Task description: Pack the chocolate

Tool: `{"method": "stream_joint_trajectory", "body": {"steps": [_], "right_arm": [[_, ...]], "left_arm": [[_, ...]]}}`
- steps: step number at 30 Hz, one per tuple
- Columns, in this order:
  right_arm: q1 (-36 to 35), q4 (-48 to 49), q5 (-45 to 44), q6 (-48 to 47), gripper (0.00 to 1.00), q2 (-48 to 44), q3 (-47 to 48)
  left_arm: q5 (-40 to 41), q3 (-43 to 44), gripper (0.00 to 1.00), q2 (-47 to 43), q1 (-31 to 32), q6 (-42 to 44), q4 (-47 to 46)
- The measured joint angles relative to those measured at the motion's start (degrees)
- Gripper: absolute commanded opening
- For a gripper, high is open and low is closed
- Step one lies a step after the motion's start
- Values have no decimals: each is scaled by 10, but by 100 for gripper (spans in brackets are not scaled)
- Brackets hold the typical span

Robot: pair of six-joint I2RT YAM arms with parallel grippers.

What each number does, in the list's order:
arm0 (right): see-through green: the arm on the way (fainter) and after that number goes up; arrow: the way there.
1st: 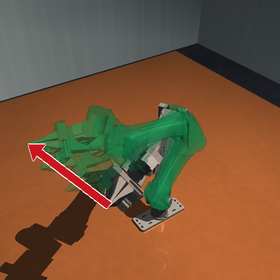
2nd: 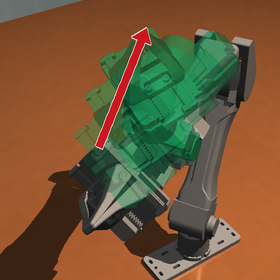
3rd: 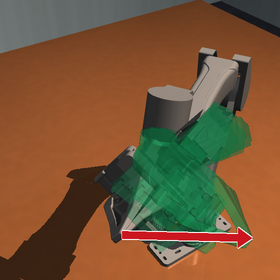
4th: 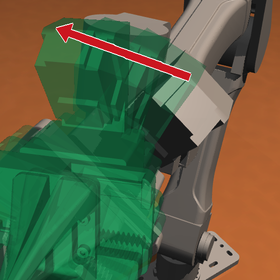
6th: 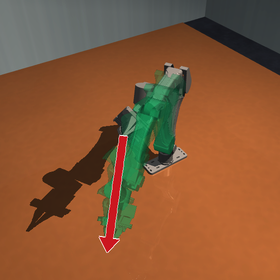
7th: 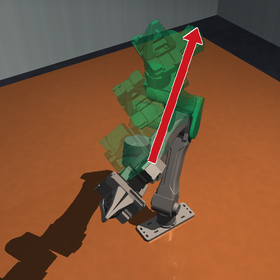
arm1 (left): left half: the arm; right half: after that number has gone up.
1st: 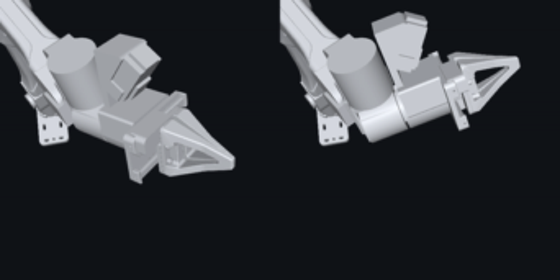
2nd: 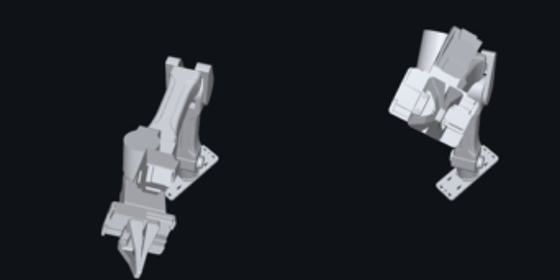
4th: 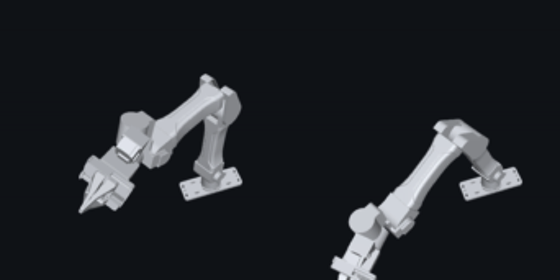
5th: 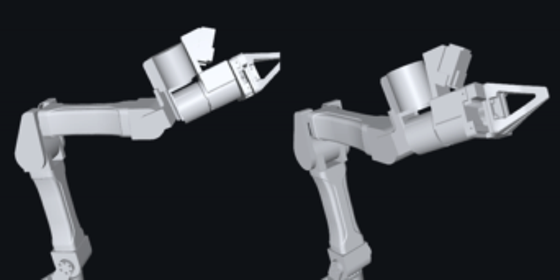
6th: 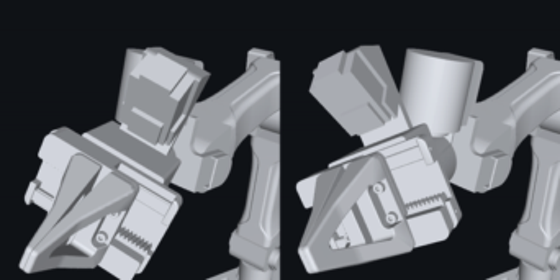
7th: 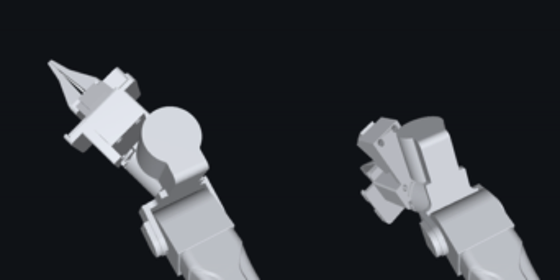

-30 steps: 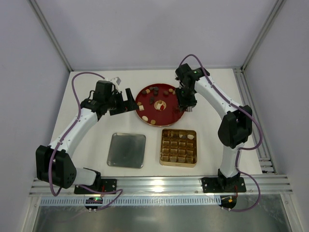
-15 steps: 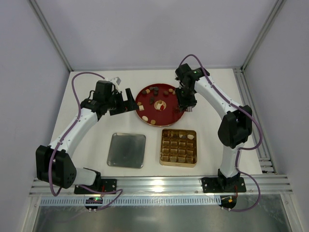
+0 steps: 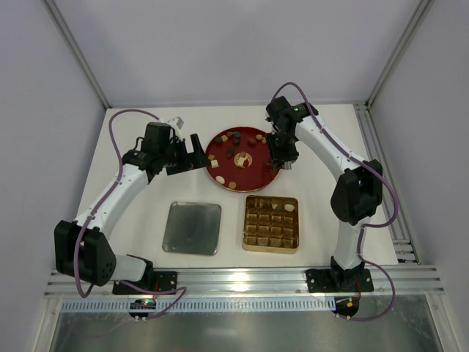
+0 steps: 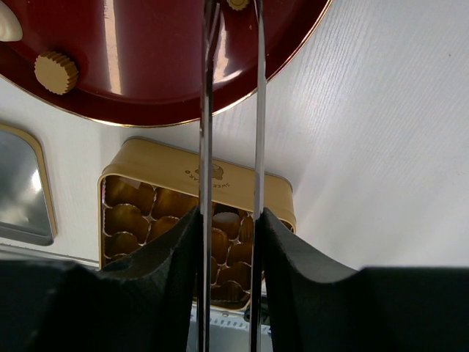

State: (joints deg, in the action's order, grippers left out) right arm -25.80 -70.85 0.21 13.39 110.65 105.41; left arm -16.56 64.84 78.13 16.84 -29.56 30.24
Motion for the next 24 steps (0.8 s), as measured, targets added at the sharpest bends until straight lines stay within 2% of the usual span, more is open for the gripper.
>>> {"method": "stream_joint_trajectory", "body": {"steps": [11,24], "right_arm": [[0,1,0,0,29,0,0],[0,-1,0,0,29,0,11]], "left_arm": [[0,0,100,0,0,0,0],[0,0,100,0,0,0,0]]}}
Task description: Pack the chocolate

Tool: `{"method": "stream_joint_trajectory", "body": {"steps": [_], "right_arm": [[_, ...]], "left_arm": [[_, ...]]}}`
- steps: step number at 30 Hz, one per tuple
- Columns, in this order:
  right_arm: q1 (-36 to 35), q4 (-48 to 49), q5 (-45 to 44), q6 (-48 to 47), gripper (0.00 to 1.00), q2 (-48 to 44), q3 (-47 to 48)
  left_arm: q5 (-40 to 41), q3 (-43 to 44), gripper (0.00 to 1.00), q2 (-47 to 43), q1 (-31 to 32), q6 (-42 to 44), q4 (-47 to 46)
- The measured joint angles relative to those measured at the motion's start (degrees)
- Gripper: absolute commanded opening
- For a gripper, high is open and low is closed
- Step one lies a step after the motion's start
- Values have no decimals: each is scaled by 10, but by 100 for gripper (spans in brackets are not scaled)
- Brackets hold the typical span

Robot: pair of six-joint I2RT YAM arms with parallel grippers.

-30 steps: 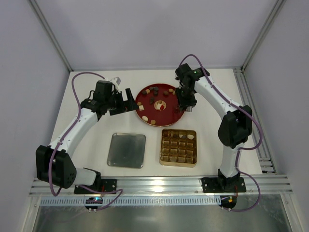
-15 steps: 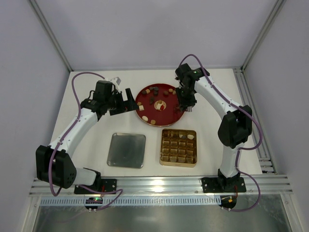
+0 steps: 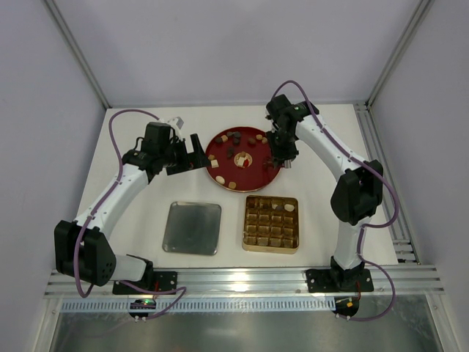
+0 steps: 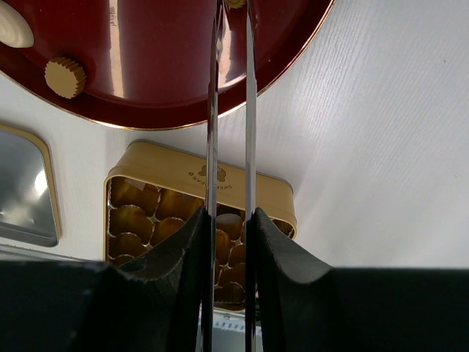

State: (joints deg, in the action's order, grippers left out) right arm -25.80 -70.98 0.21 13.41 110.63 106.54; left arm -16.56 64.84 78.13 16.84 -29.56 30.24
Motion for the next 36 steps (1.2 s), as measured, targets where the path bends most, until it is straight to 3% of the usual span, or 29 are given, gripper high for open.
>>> {"method": "stream_joint_trajectory", "body": {"steps": [13,36], "right_arm": [[0,-2,0,0,29,-10,0],[-21,-5,17,18,28,-158,-79]], "left_arm": [[0,0,100,0,0,0,0],[0,0,100,0,0,0,0]]}}
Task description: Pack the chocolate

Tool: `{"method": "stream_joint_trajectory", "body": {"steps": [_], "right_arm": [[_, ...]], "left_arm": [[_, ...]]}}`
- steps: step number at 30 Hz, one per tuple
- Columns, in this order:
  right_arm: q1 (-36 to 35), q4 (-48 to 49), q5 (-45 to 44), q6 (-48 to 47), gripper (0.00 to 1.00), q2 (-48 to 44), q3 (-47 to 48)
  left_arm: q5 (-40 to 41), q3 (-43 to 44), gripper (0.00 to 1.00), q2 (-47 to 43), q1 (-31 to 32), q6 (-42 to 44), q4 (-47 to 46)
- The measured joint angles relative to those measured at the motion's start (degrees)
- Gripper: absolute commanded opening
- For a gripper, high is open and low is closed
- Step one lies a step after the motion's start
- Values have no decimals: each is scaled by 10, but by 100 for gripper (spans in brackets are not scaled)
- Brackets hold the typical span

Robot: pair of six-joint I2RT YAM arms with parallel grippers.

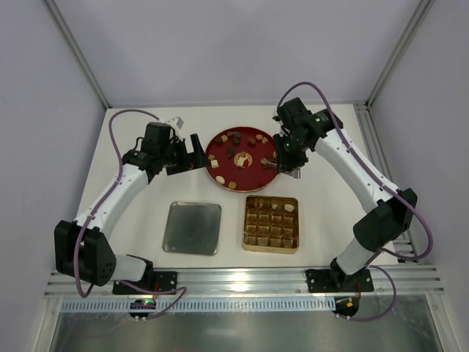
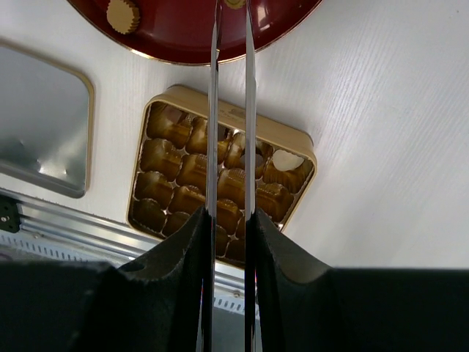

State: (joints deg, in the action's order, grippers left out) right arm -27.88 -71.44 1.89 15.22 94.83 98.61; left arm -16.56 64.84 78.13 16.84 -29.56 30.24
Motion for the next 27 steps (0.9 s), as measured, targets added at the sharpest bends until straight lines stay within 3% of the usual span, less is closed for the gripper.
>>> {"method": "stream_joint_trajectory", "body": {"steps": [27], "right_arm": [[-196,-32,-31,136,28,-201,-150]], "left_arm": [[6,0,100,0,0,0,0]]}}
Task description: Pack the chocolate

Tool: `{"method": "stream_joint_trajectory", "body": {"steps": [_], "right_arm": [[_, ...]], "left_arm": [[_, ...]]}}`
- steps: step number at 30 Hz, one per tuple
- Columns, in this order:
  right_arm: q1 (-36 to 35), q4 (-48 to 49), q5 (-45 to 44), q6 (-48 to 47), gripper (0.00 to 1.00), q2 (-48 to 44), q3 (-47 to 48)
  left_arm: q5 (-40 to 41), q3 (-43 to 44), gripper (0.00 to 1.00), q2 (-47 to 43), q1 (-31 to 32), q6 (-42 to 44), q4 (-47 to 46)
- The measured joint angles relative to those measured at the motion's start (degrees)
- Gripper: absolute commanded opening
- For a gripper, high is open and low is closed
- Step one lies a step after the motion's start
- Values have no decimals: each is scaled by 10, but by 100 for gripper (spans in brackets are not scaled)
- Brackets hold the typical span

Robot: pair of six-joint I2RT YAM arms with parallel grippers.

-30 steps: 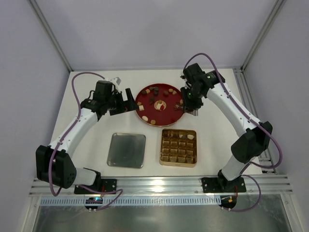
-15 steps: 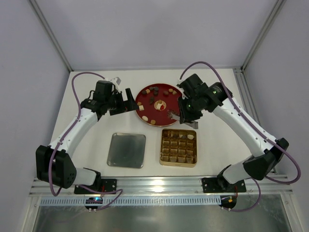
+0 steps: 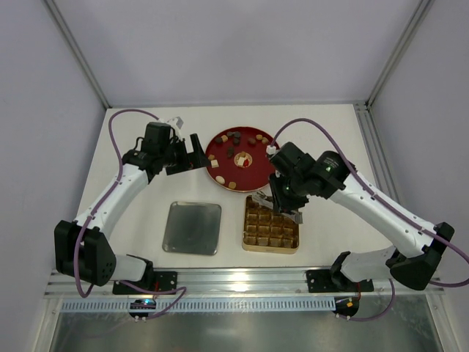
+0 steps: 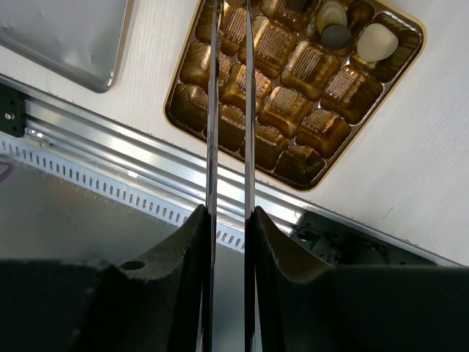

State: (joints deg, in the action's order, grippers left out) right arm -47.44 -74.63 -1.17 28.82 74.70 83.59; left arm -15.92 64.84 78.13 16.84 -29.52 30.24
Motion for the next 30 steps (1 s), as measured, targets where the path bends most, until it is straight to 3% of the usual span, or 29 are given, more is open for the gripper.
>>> {"method": "stream_joint_trajectory", "body": {"steps": [12,30], "right_arm": [[-54,17,-2,48,28,-5,-45],[-61,40,-2,58,29,-5,-70]], "left_arm": [[5,0,100,0,0,0,0],[5,0,100,0,0,0,0]]}}
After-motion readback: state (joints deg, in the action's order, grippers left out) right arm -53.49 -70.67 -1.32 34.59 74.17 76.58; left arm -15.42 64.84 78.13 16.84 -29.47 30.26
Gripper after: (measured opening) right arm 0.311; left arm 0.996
